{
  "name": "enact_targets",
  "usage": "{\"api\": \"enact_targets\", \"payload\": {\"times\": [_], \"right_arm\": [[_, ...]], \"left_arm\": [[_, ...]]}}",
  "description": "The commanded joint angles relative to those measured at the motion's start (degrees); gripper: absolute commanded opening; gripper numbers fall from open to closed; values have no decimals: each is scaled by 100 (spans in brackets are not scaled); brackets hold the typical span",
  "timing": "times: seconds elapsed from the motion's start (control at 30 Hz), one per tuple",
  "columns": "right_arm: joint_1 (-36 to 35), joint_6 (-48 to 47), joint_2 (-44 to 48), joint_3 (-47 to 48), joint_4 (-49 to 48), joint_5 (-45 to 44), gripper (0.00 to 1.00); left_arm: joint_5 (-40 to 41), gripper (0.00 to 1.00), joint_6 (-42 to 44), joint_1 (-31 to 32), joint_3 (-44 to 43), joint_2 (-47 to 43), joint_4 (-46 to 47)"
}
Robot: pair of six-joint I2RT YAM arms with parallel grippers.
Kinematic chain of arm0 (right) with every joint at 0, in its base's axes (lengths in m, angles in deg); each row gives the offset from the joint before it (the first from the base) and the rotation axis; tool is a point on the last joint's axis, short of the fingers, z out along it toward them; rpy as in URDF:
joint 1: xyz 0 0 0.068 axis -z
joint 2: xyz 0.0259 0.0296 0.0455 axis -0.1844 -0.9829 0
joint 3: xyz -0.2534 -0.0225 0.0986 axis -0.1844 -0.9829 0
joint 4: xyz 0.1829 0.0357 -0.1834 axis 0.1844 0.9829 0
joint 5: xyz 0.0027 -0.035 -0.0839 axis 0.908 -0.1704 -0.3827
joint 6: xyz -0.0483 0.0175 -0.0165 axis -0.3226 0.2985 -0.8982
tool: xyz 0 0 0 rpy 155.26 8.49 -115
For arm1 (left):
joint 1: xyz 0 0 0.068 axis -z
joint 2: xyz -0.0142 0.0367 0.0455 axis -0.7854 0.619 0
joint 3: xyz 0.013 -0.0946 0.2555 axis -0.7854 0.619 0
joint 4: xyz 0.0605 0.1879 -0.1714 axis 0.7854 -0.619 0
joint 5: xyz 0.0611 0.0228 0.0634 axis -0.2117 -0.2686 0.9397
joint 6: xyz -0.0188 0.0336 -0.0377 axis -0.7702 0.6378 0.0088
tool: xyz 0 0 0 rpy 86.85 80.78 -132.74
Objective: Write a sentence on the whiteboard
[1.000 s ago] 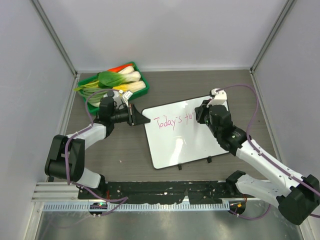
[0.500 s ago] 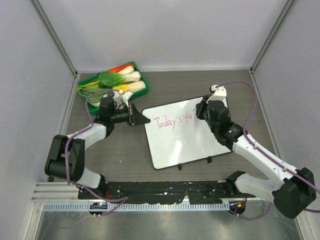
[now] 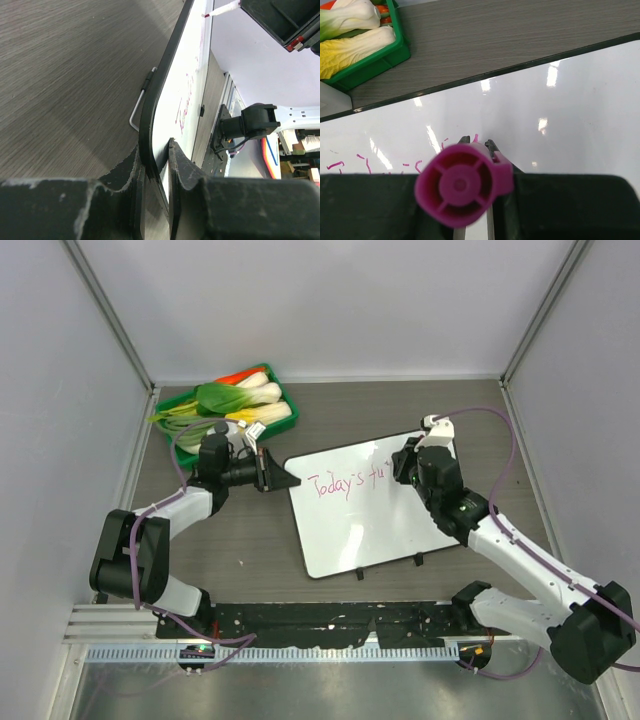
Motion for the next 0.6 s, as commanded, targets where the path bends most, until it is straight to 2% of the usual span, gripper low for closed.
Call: {"api": "enact_targets", "payload": {"times": [0.0,0.37,0.57], "right_arm": [[22,54,196,-114,204,113,1],[13,124,398,-352,424,377,1],[22,98,416,-343,381,210,1]], "left_arm": [[351,0,892,188,41,68,-319],[360,0,892,188,50,77,-319],[369,0,900,197,41,85,-328]]}}
